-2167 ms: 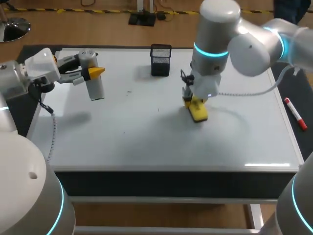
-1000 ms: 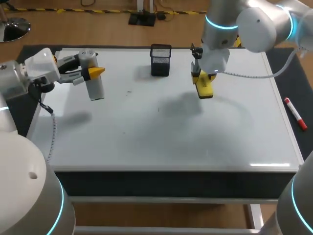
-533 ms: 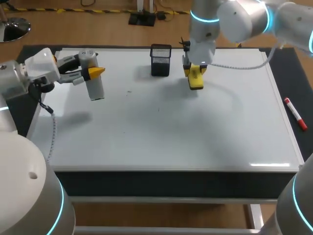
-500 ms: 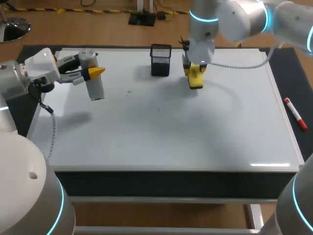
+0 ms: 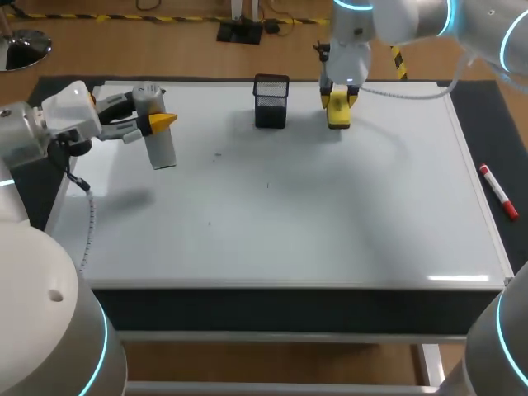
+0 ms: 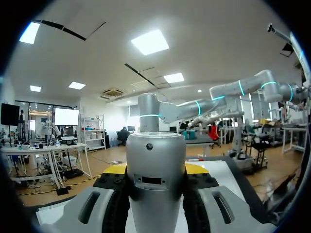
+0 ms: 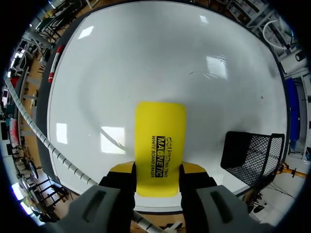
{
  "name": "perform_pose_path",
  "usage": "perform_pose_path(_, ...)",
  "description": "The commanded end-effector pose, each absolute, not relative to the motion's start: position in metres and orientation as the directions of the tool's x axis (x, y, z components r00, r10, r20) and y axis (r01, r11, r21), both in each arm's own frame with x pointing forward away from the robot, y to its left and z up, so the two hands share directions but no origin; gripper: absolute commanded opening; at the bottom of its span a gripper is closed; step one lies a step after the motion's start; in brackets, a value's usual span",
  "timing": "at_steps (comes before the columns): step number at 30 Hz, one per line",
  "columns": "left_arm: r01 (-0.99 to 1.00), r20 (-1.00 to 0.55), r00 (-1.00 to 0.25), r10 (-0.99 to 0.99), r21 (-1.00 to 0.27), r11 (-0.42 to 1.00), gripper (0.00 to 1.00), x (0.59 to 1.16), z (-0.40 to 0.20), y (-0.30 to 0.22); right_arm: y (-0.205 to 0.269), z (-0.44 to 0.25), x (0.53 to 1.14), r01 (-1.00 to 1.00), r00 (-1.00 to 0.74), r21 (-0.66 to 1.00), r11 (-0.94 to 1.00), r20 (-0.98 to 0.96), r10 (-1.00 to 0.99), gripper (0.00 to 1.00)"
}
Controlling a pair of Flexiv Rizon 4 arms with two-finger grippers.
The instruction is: Pick up the inspection probe, press it on each red-marked spot on the whiteboard one by one, put down the probe, pick up the eraser, and wipe off all the red marks.
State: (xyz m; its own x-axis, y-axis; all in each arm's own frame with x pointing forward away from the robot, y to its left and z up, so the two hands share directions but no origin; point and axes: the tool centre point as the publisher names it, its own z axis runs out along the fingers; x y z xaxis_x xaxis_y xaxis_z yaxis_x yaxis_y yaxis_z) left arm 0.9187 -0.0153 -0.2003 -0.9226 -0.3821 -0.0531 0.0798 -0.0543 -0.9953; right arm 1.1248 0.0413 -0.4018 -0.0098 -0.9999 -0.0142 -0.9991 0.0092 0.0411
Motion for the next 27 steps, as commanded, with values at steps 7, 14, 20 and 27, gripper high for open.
perform_pose_path(7, 0.081, -0.054, -0.923, -0.382, -0.995, -0.057, 0.00, 0.919, -0.200, -0.015, 0.024, -0.409, 1.123, -0.998, -0.001, 0.062, 0.000, -0.021, -1.000, 0.00)
perform_pose_path(14, 0.081, -0.054, -0.923, -0.382, -0.995, -0.057, 0.00, 0.919, -0.200, -0.015, 0.021, -0.413, 1.124, -0.999, 0.010, 0.041, -0.011, -0.026, -1.000, 0.00)
perform_pose_path(20, 0.081, -0.054, -0.923, -0.382, -0.995, -0.057, 0.00, 0.919, -0.200, -0.015, 0.022, -0.419, 1.129, -0.999, 0.020, 0.026, -0.021, -0.041, -0.999, 0.00)
perform_pose_path(27, 0.081, -0.054, -0.923, -0.382, -0.995, -0.057, 0.00, 0.919, -0.200, -0.015, 0.021, -0.425, 1.132, -1.000, 0.011, 0.024, -0.012, -0.045, -0.999, 0.00)
